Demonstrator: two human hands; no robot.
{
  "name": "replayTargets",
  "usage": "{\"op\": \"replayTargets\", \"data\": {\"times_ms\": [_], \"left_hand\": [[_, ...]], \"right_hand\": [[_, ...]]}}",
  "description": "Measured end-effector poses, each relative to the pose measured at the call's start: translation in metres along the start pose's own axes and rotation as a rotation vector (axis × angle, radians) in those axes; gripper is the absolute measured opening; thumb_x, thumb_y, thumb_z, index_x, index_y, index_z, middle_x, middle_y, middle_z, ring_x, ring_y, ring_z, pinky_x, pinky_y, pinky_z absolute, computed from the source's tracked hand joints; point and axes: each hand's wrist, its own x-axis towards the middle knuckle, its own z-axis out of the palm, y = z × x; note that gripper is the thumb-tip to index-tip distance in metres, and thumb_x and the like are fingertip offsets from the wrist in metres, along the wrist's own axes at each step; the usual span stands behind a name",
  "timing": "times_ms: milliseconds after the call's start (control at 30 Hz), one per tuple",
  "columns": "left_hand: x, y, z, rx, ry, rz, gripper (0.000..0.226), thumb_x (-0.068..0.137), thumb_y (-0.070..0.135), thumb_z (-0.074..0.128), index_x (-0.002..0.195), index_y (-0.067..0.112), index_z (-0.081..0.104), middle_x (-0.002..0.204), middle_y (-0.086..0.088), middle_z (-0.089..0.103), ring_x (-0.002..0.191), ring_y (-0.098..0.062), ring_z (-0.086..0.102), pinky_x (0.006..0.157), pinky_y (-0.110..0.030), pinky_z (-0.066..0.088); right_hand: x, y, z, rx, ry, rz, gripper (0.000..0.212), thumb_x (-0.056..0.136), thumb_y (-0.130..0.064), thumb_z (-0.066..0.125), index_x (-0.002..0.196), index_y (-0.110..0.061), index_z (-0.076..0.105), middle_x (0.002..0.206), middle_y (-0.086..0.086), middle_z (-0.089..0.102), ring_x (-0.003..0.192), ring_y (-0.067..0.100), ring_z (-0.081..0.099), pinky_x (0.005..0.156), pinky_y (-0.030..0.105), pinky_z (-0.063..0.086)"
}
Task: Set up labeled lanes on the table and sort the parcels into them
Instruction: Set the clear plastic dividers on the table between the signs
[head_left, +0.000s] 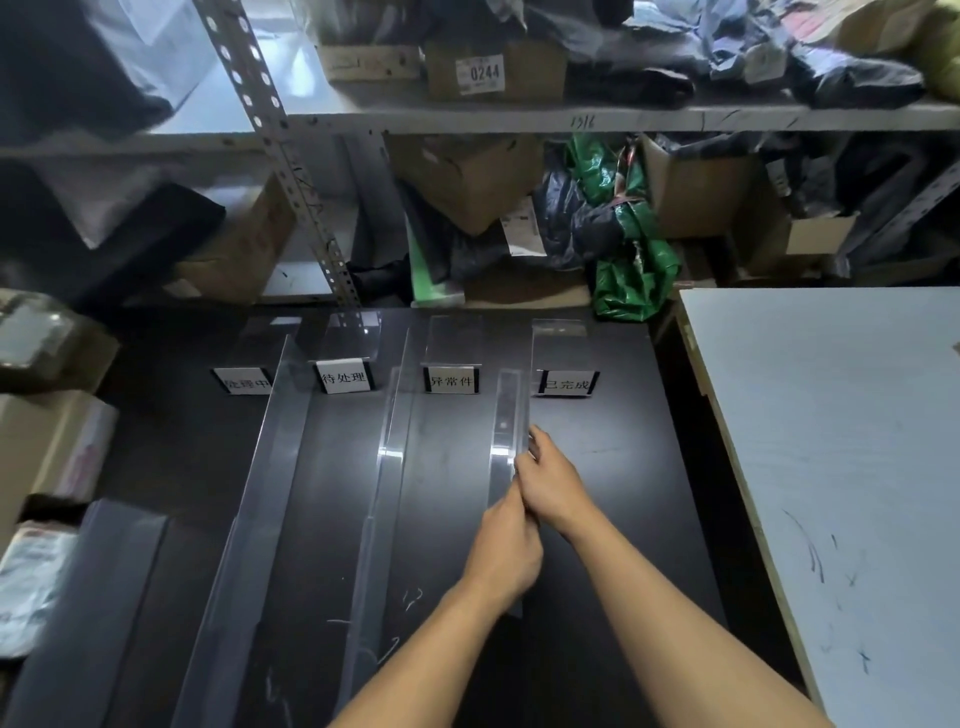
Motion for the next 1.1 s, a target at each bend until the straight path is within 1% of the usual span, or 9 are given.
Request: {"op": "replayTargets", "data": {"times_ms": [133, 300, 367, 533, 667, 800, 867, 1000, 1100], "left_hand": [[-0.006, -0.001, -0.010, 0.021, -0.046, -0.017, 0.056, 0.100, 0.020, 0.042, 0.153, 0.022, 0.021, 0.141, -0.005, 0.051, 0.128, -0.022, 0.050, 0.096, -0.025, 0.040], [-0.023, -0.003, -0.043, 0.000, 0.001, 0.003, 0.065, 0.100, 0.027, 0.045, 0.155, 0.016, 0.012, 0.159, -0.003, 0.025, 0.146, -0.016, 0.025, 0.118, -0.031, 0.023], [-0.035, 0.000, -0.066, -0.079, 0.044, 0.035, 0.064, 0.100, 0.024, 0.047, 0.155, 0.015, 0.015, 0.159, -0.002, 0.027, 0.145, -0.012, 0.027, 0.119, -0.034, 0.025], [-0.093, 0.000, -0.162, -0.238, 0.230, 0.196, 0.049, 0.098, 0.013, 0.051, 0.146, 0.015, 0.040, 0.139, 0.003, 0.053, 0.127, -0.004, 0.050, 0.106, -0.018, 0.036], [-0.154, -0.043, -0.252, -0.171, 0.479, 0.268, 0.029, 0.095, 0.011, 0.056, 0.121, 0.023, 0.063, 0.108, 0.014, 0.068, 0.102, 0.005, 0.063, 0.090, -0.010, 0.047], [-0.201, -0.132, -0.318, -0.031, 0.729, 0.113, 0.025, 0.093, 0.009, 0.057, 0.113, 0.019, 0.067, 0.104, 0.005, 0.070, 0.092, -0.006, 0.065, 0.079, -0.010, 0.045], [-0.215, -0.186, -0.333, 0.069, 0.770, -0.044, 0.032, 0.092, 0.011, 0.059, 0.124, 0.012, 0.061, 0.121, -0.007, 0.065, 0.109, -0.021, 0.060, 0.092, -0.025, 0.044], [-0.238, -0.262, -0.328, 0.239, 0.405, -0.332, 0.070, 0.097, 0.034, 0.051, 0.152, 0.003, 0.019, 0.158, -0.015, 0.024, 0.144, -0.030, 0.027, 0.116, -0.036, 0.024], [-0.244, -0.284, -0.312, 0.223, 0.166, -0.433, 0.062, 0.103, 0.034, 0.036, 0.154, 0.008, 0.011, 0.153, -0.018, 0.034, 0.138, -0.032, 0.037, 0.109, -0.035, 0.032]], "right_hand": [[-0.005, -0.003, -0.003, 0.008, -0.016, 0.066, 0.064, 0.098, -0.024, 0.047, 0.157, -0.018, 0.021, 0.158, 0.005, 0.034, 0.142, 0.019, 0.038, 0.108, 0.028, 0.032], [-0.028, -0.018, -0.008, 0.025, 0.098, 0.019, 0.063, 0.099, -0.027, 0.049, 0.156, -0.014, 0.024, 0.158, 0.006, 0.034, 0.143, 0.018, 0.036, 0.107, 0.025, 0.028], [-0.045, -0.032, -0.010, 0.045, 0.180, -0.031, 0.060, 0.100, -0.027, 0.049, 0.154, -0.014, 0.028, 0.156, 0.005, 0.038, 0.141, 0.018, 0.039, 0.105, 0.024, 0.028], [-0.100, -0.084, 0.013, 0.108, 0.282, -0.216, 0.053, 0.101, -0.025, 0.050, 0.151, -0.014, 0.037, 0.149, 0.001, 0.047, 0.126, 0.005, 0.047, 0.102, 0.020, 0.033], [-0.140, -0.123, 0.085, 0.147, 0.202, -0.337, 0.048, 0.100, -0.023, 0.052, 0.147, -0.019, 0.042, 0.141, -0.004, 0.054, 0.124, 0.006, 0.052, 0.110, 0.039, 0.043], [-0.176, -0.149, 0.191, 0.071, 0.034, -0.410, 0.046, 0.099, -0.025, 0.053, 0.144, -0.022, 0.046, 0.134, -0.007, 0.059, 0.122, 0.008, 0.056, 0.106, 0.038, 0.047], [-0.190, -0.151, 0.246, 0.018, -0.042, -0.400, 0.046, 0.099, -0.026, 0.054, 0.144, -0.020, 0.047, 0.133, -0.006, 0.060, 0.120, 0.008, 0.057, 0.106, 0.037, 0.047], [-0.207, -0.135, 0.338, -0.083, -0.128, -0.284, 0.044, 0.098, -0.024, 0.054, 0.141, -0.012, 0.050, 0.136, 0.005, 0.060, 0.119, 0.016, 0.058, 0.106, 0.036, 0.045], [-0.220, -0.120, 0.375, -0.201, -0.154, -0.202, 0.046, 0.099, -0.026, 0.050, 0.142, -0.011, 0.049, 0.140, 0.004, 0.057, 0.127, 0.017, 0.053, 0.102, 0.022, 0.036]]}}
